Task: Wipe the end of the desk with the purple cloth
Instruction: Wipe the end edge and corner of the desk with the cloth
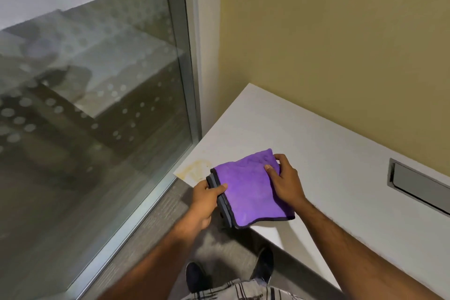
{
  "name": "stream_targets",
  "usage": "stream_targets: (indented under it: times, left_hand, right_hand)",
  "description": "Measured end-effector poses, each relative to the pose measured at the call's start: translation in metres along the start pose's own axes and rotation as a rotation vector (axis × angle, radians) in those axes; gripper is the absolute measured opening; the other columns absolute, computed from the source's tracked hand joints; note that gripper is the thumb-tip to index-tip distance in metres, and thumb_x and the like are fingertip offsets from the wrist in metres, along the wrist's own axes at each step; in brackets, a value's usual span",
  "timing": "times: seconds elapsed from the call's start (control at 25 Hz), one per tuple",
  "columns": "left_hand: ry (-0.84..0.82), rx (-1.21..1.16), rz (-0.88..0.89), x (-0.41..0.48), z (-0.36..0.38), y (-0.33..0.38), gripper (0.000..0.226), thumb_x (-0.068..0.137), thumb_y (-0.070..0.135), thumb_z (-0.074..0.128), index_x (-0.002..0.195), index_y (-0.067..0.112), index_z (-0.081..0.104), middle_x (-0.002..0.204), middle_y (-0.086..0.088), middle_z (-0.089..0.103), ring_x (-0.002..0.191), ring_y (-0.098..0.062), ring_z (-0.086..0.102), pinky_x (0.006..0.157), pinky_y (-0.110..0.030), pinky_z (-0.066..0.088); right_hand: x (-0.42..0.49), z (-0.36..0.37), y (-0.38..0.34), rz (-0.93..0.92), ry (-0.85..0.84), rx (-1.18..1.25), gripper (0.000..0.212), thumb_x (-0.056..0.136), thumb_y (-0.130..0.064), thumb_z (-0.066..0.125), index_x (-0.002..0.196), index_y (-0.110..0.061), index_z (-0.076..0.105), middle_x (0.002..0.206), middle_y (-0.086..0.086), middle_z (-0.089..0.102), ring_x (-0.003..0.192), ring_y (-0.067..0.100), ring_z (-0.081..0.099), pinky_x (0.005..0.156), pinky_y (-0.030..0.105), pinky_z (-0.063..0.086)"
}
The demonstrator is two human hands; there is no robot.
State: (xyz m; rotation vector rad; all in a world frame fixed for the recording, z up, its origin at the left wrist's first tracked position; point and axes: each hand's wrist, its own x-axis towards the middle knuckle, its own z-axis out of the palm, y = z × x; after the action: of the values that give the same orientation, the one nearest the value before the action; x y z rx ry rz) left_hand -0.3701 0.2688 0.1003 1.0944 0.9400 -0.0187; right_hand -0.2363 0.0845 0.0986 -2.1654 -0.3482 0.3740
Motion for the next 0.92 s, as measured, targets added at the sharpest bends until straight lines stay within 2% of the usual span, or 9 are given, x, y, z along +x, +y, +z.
stream_targets:
  times: [0.12, 0.2, 0.32, 0.4, 0.52, 0.6, 0.72, 0.8, 0.92]
  left_hand:
    - [0.070, 0.133, 0.072, 0.004, -0.027, -0.011, 0.021, 0.094, 0.010, 0.060, 0.115, 0.011, 0.056, 0.114, -0.019, 0.065, 0.105, -0.038, 0.064, 0.092, -0.053, 0.055]
    - [0.103, 0.225, 0.121, 0.008, -0.041, -0.015, 0.020, 0.095, 0.009, 0.057, 0.114, 0.010, 0.053, 0.116, -0.021, 0.062, 0.108, -0.039, 0.061, 0.095, -0.051, 0.051]
    - [0.135, 0.253, 0.126, 0.018, -0.051, -0.018, 0.023, 0.094, 0.006, 0.058, 0.117, 0.004, 0.052, 0.115, -0.023, 0.063, 0.108, -0.039, 0.061, 0.091, -0.045, 0.051]
    - [0.117, 0.229, 0.057, 0.025, -0.051, -0.019, 0.024, 0.094, 0.005, 0.058, 0.117, 0.005, 0.053, 0.112, -0.020, 0.063, 0.105, -0.038, 0.062, 0.088, -0.047, 0.053]
    - [0.020, 0.109, -0.119, 0.035, -0.046, -0.015, 0.021, 0.090, -0.001, 0.062, 0.093, 0.015, 0.050, 0.088, -0.014, 0.056, 0.081, -0.034, 0.061, 0.068, -0.049, 0.054]
    - [0.032, 0.112, -0.126, 0.046, -0.041, -0.016, 0.024, 0.083, 0.000, 0.070, 0.091, 0.010, 0.050, 0.083, -0.013, 0.053, 0.072, -0.032, 0.061, 0.071, -0.048, 0.055]
    - [0.056, 0.210, -0.068, 0.057, -0.028, -0.014, 0.041, 0.077, 0.014, 0.074, 0.110, 0.003, 0.051, 0.103, -0.020, 0.063, 0.088, -0.039, 0.071, 0.075, -0.053, 0.061]
    - [0.089, 0.272, -0.026, 0.067, -0.018, -0.012, 0.035, 0.076, 0.018, 0.070, 0.105, 0.007, 0.053, 0.101, -0.022, 0.068, 0.083, -0.038, 0.072, 0.074, -0.053, 0.061]
    - [0.114, 0.357, 0.031, 0.077, -0.012, -0.009, 0.017, 0.080, 0.016, 0.064, 0.090, 0.021, 0.051, 0.093, -0.015, 0.069, 0.078, -0.031, 0.072, 0.072, -0.045, 0.062]
  right_hand:
    - [-0.001, 0.033, 0.001, 0.081, -0.077, -0.025, 0.033, 0.100, -0.031, 0.053, 0.130, -0.019, 0.046, 0.110, -0.004, 0.062, 0.091, 0.010, 0.063, 0.067, 0.016, 0.047]
    - [0.002, 0.051, -0.002, 0.095, -0.106, -0.075, 0.032, 0.101, -0.025, 0.052, 0.131, -0.016, 0.045, 0.115, 0.001, 0.062, 0.092, 0.014, 0.061, 0.074, 0.022, 0.048]
    - [0.011, 0.069, -0.010, 0.059, -0.126, -0.153, 0.030, 0.101, -0.023, 0.050, 0.130, -0.017, 0.045, 0.116, 0.003, 0.064, 0.088, 0.012, 0.059, 0.077, 0.026, 0.048]
    - [0.025, 0.075, -0.014, 0.004, -0.138, -0.203, 0.030, 0.102, -0.025, 0.050, 0.131, -0.017, 0.046, 0.115, 0.003, 0.065, 0.088, 0.013, 0.060, 0.079, 0.028, 0.048]
    - [0.057, 0.081, -0.017, -0.071, -0.145, -0.293, 0.031, 0.101, -0.025, 0.050, 0.130, -0.016, 0.048, 0.116, 0.006, 0.067, 0.088, 0.015, 0.058, 0.078, 0.029, 0.045]
    - [0.081, 0.089, -0.018, -0.114, -0.169, -0.338, 0.030, 0.100, -0.024, 0.051, 0.129, -0.014, 0.051, 0.117, 0.008, 0.067, 0.090, 0.019, 0.059, 0.079, 0.030, 0.044]
    - [0.113, 0.106, -0.018, -0.124, -0.197, -0.404, 0.028, 0.100, -0.021, 0.050, 0.126, -0.011, 0.053, 0.120, 0.012, 0.065, 0.099, 0.027, 0.060, 0.081, 0.031, 0.042]
    - [0.128, 0.121, -0.022, -0.107, -0.183, -0.448, 0.034, 0.098, -0.024, 0.052, 0.129, -0.009, 0.051, 0.126, 0.015, 0.061, 0.110, 0.032, 0.058, 0.088, 0.036, 0.045]
    - [0.125, 0.145, -0.029, -0.049, -0.110, -0.479, 0.059, 0.092, -0.046, 0.060, 0.138, -0.012, 0.046, 0.140, 0.013, 0.051, 0.124, 0.031, 0.051, 0.104, 0.045, 0.046]
